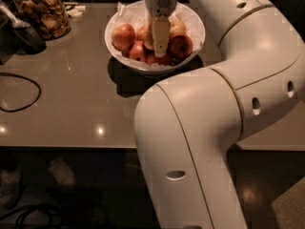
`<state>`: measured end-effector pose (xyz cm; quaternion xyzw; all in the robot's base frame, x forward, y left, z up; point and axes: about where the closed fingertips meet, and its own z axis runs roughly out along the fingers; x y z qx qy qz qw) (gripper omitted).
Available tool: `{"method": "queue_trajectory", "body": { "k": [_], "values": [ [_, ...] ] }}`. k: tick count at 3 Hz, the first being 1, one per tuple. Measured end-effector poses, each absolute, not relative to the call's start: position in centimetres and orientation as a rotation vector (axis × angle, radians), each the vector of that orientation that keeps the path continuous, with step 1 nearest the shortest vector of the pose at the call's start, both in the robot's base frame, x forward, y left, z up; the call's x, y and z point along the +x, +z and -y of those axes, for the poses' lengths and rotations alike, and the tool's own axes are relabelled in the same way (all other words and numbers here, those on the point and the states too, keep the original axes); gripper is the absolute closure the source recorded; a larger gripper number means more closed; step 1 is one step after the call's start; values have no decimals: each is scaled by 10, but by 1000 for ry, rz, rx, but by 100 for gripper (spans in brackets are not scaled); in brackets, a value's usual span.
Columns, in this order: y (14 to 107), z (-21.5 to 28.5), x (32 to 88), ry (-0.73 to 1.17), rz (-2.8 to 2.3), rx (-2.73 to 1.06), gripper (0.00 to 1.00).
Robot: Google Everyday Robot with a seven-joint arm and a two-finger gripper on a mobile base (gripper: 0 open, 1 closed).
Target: Pick apple from white bowl
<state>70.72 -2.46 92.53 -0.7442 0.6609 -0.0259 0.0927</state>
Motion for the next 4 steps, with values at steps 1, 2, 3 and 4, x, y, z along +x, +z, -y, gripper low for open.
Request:
{"method": "queue_trajectory", "body": {
  "k": [1, 2, 3, 4],
  "values": [
    [919, 26, 706, -57, -1974, -2215, 19],
    [916, 25, 706, -49, -1975, -2224, 16],
    [916, 25, 706, -49, -1976, -2224, 34],
    [916, 25, 706, -49, -1976, -2224, 57]
  ]
}}
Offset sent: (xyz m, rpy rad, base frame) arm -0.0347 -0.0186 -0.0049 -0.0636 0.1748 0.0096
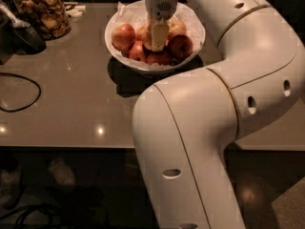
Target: Pick apple from white bowl
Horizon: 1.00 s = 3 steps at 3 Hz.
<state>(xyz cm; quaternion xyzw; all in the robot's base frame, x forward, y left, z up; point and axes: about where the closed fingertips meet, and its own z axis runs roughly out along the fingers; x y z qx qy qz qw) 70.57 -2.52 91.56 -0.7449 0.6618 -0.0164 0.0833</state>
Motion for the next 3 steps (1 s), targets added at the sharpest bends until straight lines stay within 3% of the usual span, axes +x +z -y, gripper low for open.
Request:
{"method": "queue_trajectory", "body": {
  "k": [2, 3],
  "values": [
    [916, 25, 706, -49, -1975, -2224, 100],
    [927, 24, 709, -68, -1947, -2173, 100]
  ]
}}
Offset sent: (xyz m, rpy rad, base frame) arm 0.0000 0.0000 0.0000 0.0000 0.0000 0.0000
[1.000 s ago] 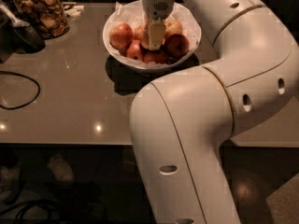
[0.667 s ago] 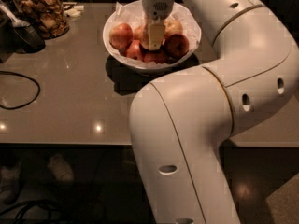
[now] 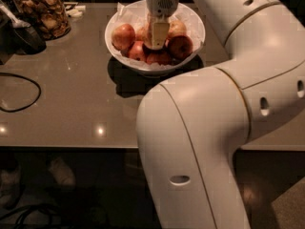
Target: Pick apple from white bowl
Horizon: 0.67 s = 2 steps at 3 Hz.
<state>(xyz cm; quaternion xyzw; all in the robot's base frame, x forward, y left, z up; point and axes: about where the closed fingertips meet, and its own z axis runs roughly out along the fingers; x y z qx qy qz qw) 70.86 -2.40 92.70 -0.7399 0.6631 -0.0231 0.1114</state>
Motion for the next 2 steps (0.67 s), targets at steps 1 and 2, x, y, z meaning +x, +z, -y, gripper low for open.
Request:
{"method": "queue_trajectory", "body": {
  "k": [1, 2],
  "values": [
    [949, 28, 700, -76, -1911, -2133, 100],
    [978, 33, 687, -85, -1882, -2109, 100]
  ]
}}
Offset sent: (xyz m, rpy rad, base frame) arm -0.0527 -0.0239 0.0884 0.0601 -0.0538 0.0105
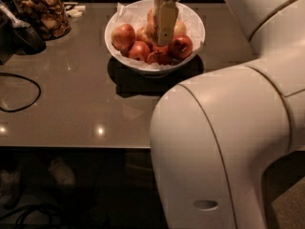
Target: Pick apple from white bowl
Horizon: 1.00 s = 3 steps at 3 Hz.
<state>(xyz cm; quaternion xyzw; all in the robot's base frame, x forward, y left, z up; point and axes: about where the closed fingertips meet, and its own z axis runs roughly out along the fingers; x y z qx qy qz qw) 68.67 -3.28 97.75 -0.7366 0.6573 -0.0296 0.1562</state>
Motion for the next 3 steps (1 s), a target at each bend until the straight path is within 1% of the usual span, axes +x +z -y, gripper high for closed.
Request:
{"method": "queue_trajectory", "body": {
  "k": [1, 3],
  "values": [
    [1002, 34, 678, -119, -1860, -2103, 100],
    [1072, 27, 667, -267, -1769, -2069, 100]
  ]
}}
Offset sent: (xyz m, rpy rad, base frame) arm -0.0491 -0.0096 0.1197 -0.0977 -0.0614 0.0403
